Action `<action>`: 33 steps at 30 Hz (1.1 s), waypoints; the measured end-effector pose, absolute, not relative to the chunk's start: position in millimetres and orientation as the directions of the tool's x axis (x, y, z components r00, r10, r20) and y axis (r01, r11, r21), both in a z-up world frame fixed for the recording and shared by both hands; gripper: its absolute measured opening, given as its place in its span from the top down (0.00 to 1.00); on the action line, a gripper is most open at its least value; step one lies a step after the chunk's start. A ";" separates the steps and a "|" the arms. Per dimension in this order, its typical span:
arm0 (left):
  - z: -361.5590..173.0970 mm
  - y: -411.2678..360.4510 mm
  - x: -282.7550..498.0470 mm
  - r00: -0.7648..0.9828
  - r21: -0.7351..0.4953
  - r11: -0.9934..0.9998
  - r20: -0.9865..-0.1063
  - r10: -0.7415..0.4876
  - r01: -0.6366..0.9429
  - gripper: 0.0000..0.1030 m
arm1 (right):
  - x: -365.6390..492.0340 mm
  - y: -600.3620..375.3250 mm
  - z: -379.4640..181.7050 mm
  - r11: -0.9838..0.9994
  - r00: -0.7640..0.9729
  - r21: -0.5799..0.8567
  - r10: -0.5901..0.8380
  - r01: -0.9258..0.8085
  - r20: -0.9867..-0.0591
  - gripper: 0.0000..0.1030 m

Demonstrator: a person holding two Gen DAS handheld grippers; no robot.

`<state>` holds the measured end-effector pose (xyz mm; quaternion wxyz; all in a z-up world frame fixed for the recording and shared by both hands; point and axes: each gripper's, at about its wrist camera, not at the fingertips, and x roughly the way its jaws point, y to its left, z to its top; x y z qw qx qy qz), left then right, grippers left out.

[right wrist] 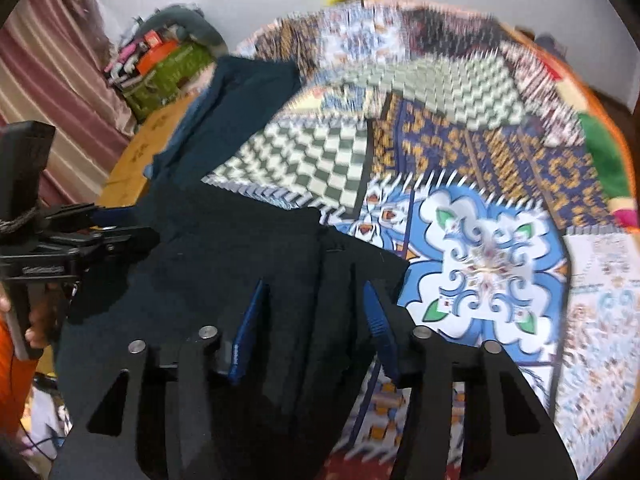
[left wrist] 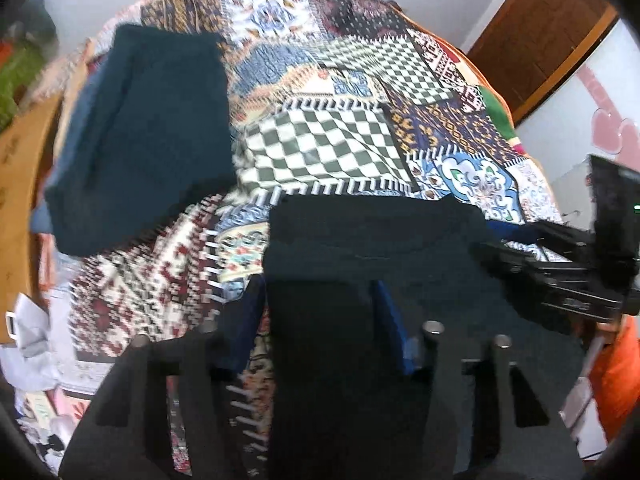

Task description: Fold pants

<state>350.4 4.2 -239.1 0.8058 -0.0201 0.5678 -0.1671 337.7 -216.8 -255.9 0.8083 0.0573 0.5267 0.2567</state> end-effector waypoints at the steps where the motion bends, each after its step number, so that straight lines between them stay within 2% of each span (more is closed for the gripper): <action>1: -237.9 1.3 350.4 0.308 -0.211 0.945 -0.908 -0.284 0.250 0.53 | 338.5 -217.6 -259.6 0.852 0.299 0.389 0.496 -0.351 -0.816 0.64; 3: -232.1 -4.1 347.5 0.329 -0.185 0.944 -0.904 -0.272 0.274 0.58 | 334.0 -217.6 -258.3 0.850 0.321 0.379 0.498 -0.367 -0.806 0.67; 6: -213.4 -17.7 338.0 0.415 -0.115 0.932 -0.872 -0.261 0.345 0.64 | 325.2 -218.2 -248.9 0.852 0.371 0.338 0.488 -0.401 -0.790 0.76; 9: -203.0 -30.0 337.4 0.471 -0.067 0.922 -0.844 -0.257 0.382 0.66 | 318.6 -218.6 -238.8 0.864 0.438 0.275 0.459 -0.421 -0.773 0.83; 12: -208.9 -40.1 349.6 0.478 -0.040 0.919 -0.844 -0.241 0.392 0.66 | 313.2 -221.7 -235.6 0.888 0.505 0.222 0.418 -0.402 -0.755 0.84; 15: -232.2 -40.0 367.5 0.418 -0.068 0.928 -0.879 -0.228 0.365 0.58 | 318.1 -228.2 -248.6 0.906 0.495 0.228 0.390 -0.357 -0.777 0.84; 19: -245.1 -38.7 375.1 0.373 -0.074 0.938 -0.905 -0.206 0.339 0.51 | 324.7 -226.4 -261.8 0.916 0.449 0.212 0.356 -0.341 -0.819 0.79; 21: -234.5 -36.6 373.1 0.386 -0.069 0.940 -0.900 -0.203 0.334 0.50 | 323.5 -225.9 -252.6 0.919 0.459 0.185 0.339 -0.349 -0.821 0.78; 24: -208.9 -29.6 362.7 0.471 0.007 0.952 -0.870 -0.144 0.305 0.48 | 315.0 -226.2 -230.3 0.926 0.505 0.134 0.310 -0.354 -0.805 0.75; 27: -185.6 -18.5 349.7 0.512 -0.003 0.951 -0.842 -0.170 0.310 0.47 | 303.7 -224.7 -209.6 0.911 0.529 0.151 0.351 -0.384 -0.773 0.73; 29: -176.7 -14.8 338.2 0.523 -0.007 0.945 -0.831 -0.188 0.328 0.45 | 293.8 -221.3 -197.4 0.896 0.530 0.179 0.391 -0.406 -0.752 0.67; 33: -183.4 -15.7 316.5 0.494 -0.022 0.932 -0.843 -0.212 0.362 0.40 | 272.8 -201.3 -189.0 0.854 0.492 0.219 0.461 -0.471 -0.739 0.60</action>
